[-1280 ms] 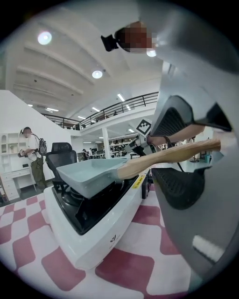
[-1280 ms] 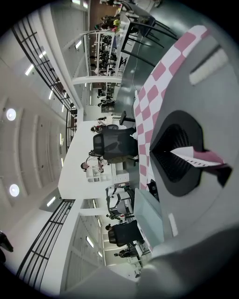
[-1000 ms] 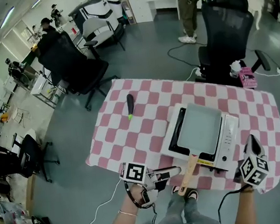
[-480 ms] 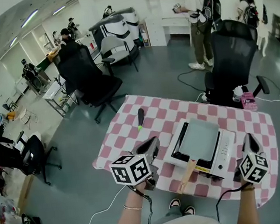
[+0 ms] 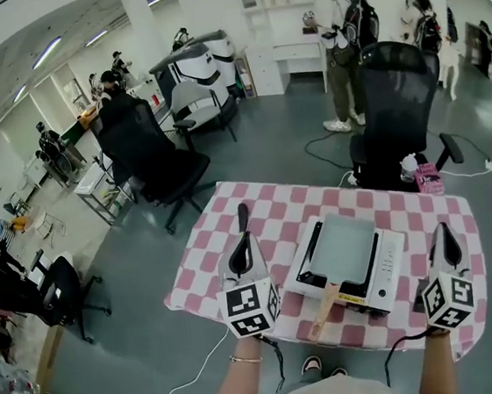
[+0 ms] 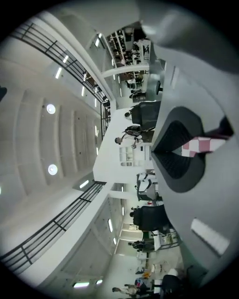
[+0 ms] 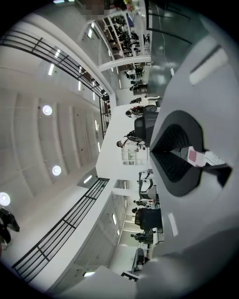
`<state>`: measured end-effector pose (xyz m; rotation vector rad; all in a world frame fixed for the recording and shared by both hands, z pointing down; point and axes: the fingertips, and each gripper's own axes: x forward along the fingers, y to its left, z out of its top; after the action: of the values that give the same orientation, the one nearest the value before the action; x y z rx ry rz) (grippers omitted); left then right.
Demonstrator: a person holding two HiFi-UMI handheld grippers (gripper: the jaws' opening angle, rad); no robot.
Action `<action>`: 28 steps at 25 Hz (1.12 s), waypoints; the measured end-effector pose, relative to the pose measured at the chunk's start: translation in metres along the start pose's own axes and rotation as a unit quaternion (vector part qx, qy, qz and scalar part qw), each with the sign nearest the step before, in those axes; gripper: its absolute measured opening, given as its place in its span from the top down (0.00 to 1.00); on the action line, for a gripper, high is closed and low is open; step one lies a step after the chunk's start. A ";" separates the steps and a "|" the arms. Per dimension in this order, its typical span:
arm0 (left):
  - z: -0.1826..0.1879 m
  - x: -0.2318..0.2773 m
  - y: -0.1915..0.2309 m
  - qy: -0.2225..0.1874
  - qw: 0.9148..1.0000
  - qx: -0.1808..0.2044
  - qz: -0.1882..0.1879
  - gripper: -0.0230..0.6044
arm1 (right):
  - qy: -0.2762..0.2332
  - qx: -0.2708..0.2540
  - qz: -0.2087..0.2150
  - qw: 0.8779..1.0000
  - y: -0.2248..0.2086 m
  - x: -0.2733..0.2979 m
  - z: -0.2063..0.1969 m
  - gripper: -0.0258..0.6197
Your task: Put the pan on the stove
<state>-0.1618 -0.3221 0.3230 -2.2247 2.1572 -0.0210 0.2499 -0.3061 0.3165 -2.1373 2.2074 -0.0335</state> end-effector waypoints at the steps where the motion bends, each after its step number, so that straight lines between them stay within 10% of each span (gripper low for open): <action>1: -0.008 0.001 0.003 0.011 1.000 -0.012 0.004 0.97 | 0.000 0.001 -0.007 1.000 -0.003 -0.004 -0.003 0.94; 28: -0.051 0.009 -0.010 0.084 0.993 -0.062 -0.047 0.97 | 0.053 -0.022 -0.022 0.998 0.007 -0.014 -0.028 0.95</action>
<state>-0.1541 -0.3315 0.3746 -2.4769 2.1883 -0.0820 0.2416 -0.2925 0.3449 -2.2575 2.2364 -0.1033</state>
